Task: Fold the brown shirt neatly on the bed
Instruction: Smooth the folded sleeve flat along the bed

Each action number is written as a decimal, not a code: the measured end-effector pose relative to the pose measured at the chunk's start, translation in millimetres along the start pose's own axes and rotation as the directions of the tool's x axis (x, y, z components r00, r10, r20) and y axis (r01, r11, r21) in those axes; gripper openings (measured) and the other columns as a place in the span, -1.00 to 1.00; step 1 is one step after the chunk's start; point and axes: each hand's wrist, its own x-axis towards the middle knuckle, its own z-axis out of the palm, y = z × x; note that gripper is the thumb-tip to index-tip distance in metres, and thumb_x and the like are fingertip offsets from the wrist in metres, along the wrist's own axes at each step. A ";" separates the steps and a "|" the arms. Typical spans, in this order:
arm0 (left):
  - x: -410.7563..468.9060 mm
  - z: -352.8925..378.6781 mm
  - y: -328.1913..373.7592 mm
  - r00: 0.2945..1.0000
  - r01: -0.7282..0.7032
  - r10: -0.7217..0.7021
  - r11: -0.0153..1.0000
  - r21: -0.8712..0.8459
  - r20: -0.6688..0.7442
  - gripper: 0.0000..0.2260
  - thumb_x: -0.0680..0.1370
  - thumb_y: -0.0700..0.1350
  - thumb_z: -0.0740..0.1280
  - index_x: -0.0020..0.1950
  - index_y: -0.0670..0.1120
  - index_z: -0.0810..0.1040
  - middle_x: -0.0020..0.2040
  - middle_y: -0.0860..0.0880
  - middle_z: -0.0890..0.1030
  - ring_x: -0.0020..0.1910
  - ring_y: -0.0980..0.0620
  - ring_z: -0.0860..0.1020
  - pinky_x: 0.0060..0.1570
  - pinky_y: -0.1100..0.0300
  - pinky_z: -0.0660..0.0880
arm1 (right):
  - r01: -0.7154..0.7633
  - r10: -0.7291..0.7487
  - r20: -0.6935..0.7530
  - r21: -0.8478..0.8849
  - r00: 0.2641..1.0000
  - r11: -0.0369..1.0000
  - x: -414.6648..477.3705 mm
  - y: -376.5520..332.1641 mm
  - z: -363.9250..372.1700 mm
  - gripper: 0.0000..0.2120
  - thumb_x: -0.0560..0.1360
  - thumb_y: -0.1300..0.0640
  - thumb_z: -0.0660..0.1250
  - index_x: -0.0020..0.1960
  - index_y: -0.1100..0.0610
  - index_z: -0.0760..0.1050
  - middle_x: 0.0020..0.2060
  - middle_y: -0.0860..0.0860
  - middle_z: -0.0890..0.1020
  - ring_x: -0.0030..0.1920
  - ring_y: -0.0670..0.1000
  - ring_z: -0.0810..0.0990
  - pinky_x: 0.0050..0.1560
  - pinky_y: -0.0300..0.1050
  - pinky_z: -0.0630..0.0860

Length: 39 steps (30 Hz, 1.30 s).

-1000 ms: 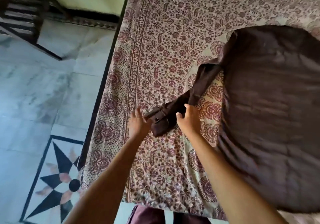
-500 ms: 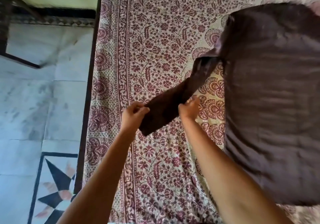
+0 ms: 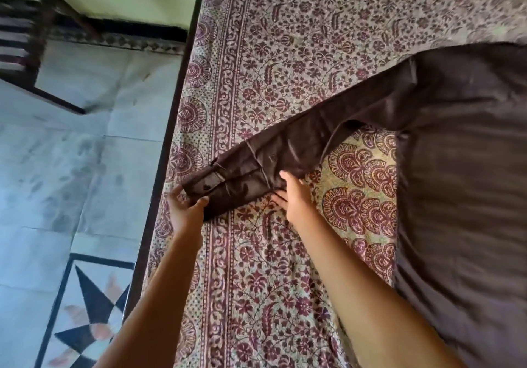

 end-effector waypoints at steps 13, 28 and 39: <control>105.4 30.4 89.0 0.803 -0.564 0.573 0.819 0.102 -0.161 -0.69 0.39 -0.30 0.21 -0.19 0.12 0.57 -0.15 0.06 0.59 -0.11 0.10 0.55 -0.02 0.10 0.49 | 0.053 -0.211 0.276 0.486 0.938 0.872 55.9 -111.2 17.6 -0.80 0.59 0.07 0.12 -0.03 0.15 0.46 -0.10 0.11 0.57 -0.09 0.06 0.54 -0.06 -0.05 0.48; 97.1 88.3 93.1 0.744 -0.380 0.667 0.368 0.849 0.044 -0.63 0.44 -0.26 0.30 0.24 -0.07 0.49 0.48 -0.12 0.18 0.40 -0.20 0.16 0.30 -0.11 0.14 | 0.790 -0.907 0.140 -0.555 0.396 0.259 77.8 -130.0 -45.4 -0.53 0.44 -0.15 0.32 -0.45 0.20 0.46 -0.61 0.03 0.49 -0.57 -0.01 0.46 -0.45 -0.09 0.36; 38.3 332.6 92.6 0.519 -0.775 0.636 0.068 0.628 0.571 -0.76 0.59 -0.05 0.15 0.20 -0.02 0.50 0.18 -0.09 0.55 0.19 -0.16 0.42 0.18 -0.02 0.29 | 0.684 -0.977 0.003 -0.714 0.212 0.147 138.8 -245.8 -110.1 -0.72 0.46 0.12 0.16 0.05 0.17 0.57 -0.03 0.07 0.66 -0.01 0.13 0.59 -0.03 -0.07 0.44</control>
